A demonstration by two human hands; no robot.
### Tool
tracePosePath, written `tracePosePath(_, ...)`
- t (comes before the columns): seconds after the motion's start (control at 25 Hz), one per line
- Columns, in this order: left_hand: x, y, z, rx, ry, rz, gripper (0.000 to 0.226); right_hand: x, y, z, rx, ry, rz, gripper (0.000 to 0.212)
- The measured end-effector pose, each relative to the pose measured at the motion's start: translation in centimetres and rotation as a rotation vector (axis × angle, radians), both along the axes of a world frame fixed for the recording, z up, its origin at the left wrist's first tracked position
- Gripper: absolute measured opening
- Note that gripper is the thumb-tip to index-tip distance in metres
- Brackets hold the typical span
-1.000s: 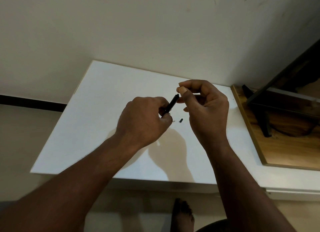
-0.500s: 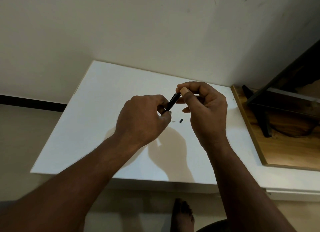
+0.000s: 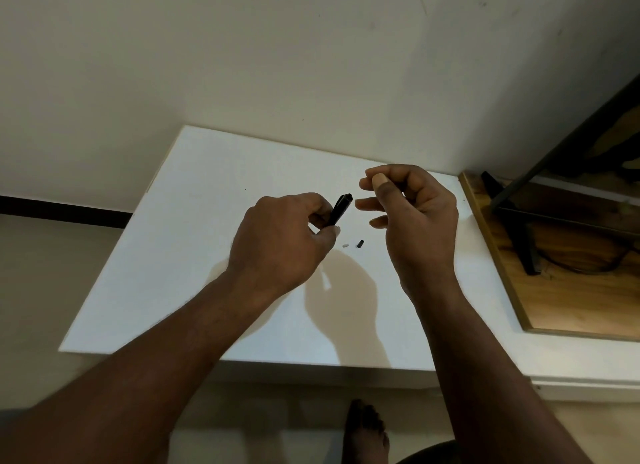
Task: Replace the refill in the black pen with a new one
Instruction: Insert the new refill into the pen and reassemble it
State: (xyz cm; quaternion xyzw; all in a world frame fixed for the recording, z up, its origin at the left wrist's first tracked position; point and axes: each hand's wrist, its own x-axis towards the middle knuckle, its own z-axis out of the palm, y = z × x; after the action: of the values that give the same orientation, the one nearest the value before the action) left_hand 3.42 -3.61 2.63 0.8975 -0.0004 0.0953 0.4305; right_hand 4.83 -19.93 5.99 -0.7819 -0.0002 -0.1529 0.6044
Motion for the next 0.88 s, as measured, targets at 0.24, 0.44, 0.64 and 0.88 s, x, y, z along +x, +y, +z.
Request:
tracePosePath(0.24,0.5,0.4,-0.1,-0.101,0.082,0.034,0.018,0.4,-0.1,-0.6,-0.085,0.095,-0.002,0.016)
tracePosePath(0.44,0.6,0.6,0.3,-0.334,0.145,0.073,0.022,0.8,-0.5,-1.4,-0.169,0.165,-0.026,0.014)
tracePosePath(0.64,0.8,1.1,0.6,-0.430,0.161,0.115,0.021,1.3,-0.9,-2.5,-0.278,0.226,-0.031,0.012)
tracePosePath(0.88,0.8,1.3,0.8,-0.431,0.147,0.137,0.019,1.9,-2.4,-4.1,-0.626,0.342,0.005,0.011)
